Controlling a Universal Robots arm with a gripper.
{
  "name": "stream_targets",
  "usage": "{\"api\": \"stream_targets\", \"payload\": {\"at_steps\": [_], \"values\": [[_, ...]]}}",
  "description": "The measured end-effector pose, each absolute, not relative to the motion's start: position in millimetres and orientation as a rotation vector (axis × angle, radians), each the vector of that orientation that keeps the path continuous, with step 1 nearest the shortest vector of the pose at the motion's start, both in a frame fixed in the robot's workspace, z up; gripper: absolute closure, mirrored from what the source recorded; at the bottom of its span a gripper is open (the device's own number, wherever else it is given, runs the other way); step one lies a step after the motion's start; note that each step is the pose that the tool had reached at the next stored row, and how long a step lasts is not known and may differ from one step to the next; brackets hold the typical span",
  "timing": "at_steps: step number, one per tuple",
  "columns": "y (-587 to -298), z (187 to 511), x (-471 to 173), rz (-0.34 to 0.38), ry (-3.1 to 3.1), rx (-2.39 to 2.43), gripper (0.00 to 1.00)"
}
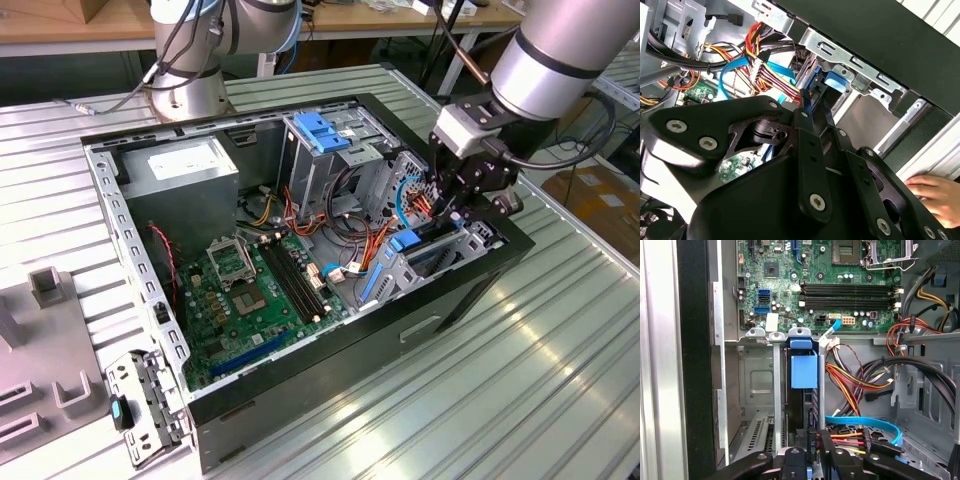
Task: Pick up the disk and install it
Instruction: 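Insert the first disk wire, then insert the second disk wire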
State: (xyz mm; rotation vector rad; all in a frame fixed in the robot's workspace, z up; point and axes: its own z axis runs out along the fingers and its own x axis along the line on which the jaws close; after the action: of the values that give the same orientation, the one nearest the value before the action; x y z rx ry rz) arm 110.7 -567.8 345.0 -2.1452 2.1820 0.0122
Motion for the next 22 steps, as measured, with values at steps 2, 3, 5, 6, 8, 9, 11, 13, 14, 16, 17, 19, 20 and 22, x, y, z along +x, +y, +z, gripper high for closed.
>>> {"api": "stream_targets", "payload": {"at_steps": [2, 3, 5, 6, 8, 9, 11, 13, 14, 16, 17, 19, 20, 22], "values": [[-567.8, 348.1, 110.7, 0.012, 2.182, -2.145, 0.75], [-567.8, 350.7, 110.7, 0.012, 2.182, -2.145, 0.75], [-567.8, 352.5, 110.7, 0.012, 2.182, -2.145, 0.75], [-567.8, 352.7, 110.6, 0.012, 2.182, -2.145, 0.76], [-567.8, 352.8, 110.6, 0.012, 2.182, -2.145, 0.83], [-567.8, 352.8, 110.6, 0.012, 2.182, -2.145, 0.89], [-567.8, 352.9, 110.6, 0.012, 2.182, -2.145, 0.89], [-567.8, 353.0, 110.6, 0.012, 2.182, -2.145, 0.89], [-567.8, 353.0, 110.6, 0.012, 2.182, -2.145, 0.89], [-567.8, 353.0, 110.6, 0.012, 2.182, -2.145, 0.89], [-567.8, 353.1, 110.6, 0.012, 2.182, -2.145, 0.89], [-567.8, 353.1, 110.6, 0.012, 2.182, -2.145, 0.89], [-567.8, 353.1, 110.6, 0.012, 2.182, -2.145, 0.89], [-567.8, 353.2, 110.6, 0.012, 2.182, -2.145, 0.89]]}}
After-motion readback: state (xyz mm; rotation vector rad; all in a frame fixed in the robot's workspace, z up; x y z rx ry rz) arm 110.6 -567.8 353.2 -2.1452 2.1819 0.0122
